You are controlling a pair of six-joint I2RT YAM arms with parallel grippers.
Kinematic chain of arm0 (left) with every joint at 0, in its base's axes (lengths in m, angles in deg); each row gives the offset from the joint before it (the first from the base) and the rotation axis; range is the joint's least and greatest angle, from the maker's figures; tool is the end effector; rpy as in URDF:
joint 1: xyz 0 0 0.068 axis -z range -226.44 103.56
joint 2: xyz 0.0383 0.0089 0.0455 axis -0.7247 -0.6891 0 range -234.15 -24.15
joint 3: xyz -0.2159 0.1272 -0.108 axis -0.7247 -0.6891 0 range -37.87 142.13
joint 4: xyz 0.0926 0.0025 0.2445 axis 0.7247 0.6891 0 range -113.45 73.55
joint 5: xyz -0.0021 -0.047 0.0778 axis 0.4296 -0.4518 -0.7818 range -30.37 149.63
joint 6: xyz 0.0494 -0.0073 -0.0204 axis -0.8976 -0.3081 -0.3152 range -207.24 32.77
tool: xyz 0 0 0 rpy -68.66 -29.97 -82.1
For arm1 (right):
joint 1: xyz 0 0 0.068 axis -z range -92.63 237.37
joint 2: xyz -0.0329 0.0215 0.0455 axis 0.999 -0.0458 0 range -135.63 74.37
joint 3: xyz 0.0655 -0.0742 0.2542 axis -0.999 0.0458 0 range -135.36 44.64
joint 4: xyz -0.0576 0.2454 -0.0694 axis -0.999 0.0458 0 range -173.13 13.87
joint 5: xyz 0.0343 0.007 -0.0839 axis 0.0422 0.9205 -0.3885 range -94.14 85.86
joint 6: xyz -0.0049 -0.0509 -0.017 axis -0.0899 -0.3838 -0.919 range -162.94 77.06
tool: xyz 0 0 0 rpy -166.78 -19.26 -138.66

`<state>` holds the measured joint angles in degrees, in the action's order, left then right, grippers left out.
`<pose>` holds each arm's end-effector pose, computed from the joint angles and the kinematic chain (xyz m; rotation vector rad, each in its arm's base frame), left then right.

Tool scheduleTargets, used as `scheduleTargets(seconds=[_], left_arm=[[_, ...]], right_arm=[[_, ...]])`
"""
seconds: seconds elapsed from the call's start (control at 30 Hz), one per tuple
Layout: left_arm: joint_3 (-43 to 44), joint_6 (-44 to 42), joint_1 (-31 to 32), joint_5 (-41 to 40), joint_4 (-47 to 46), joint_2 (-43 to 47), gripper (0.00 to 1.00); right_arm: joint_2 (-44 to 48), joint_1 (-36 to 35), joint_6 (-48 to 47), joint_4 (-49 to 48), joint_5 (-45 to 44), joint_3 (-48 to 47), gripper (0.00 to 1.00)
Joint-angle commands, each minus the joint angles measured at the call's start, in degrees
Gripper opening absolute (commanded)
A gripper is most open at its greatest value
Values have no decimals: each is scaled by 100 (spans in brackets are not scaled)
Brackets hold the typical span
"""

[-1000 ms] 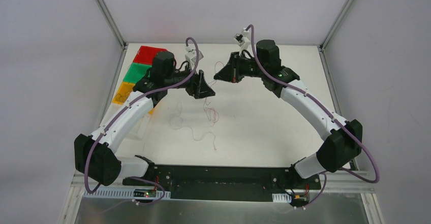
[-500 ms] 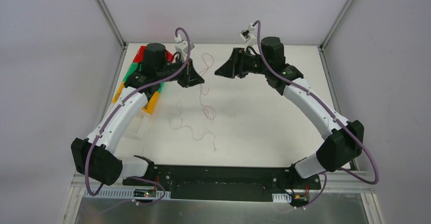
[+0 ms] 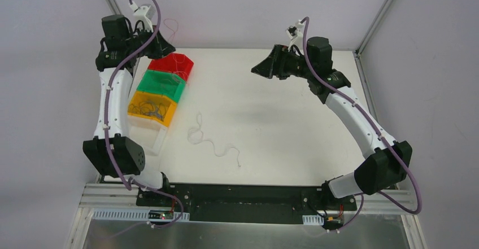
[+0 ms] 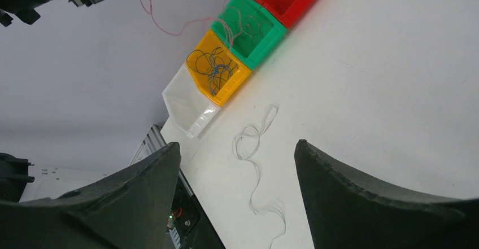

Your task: Untangle the cables

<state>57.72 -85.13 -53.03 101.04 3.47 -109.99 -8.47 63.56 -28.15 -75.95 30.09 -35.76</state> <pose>0.3289 0.0142 0.4477 0.3580 1.8022 -0.6173 0.2997 0.1540 0.4077 -0.5949 1.7183 1.0029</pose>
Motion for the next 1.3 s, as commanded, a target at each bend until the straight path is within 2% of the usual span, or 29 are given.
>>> scheduleTargets(seconds=[0.0, 0.27, 0.43, 0.63, 0.9, 1.27], left_arm=[[658, -158, -565, -118, 257, -545, 0], [776, -1154, -1214, -587, 235, -1306, 0], [645, -1555, -1498, -449, -115, -1873, 0], [119, -2484, -1500, -329, -252, -2126, 0], [-201, -3746, -1326, -965, -257, -2604, 0], [-229, -5006, -1185, -1907, -320, -3299, 0]], right_arm=[[238, 27, -59, 9, -81, 41, 77], [304, 33, -88, 69, -72, 129, 77], [288, 29, -105, 154, -37, 141, 77], [304, 33, -224, 323, -83, 156, 78], [272, 40, -348, 673, -76, 116, 77], [140, 40, -420, 989, -111, -17, 77]])
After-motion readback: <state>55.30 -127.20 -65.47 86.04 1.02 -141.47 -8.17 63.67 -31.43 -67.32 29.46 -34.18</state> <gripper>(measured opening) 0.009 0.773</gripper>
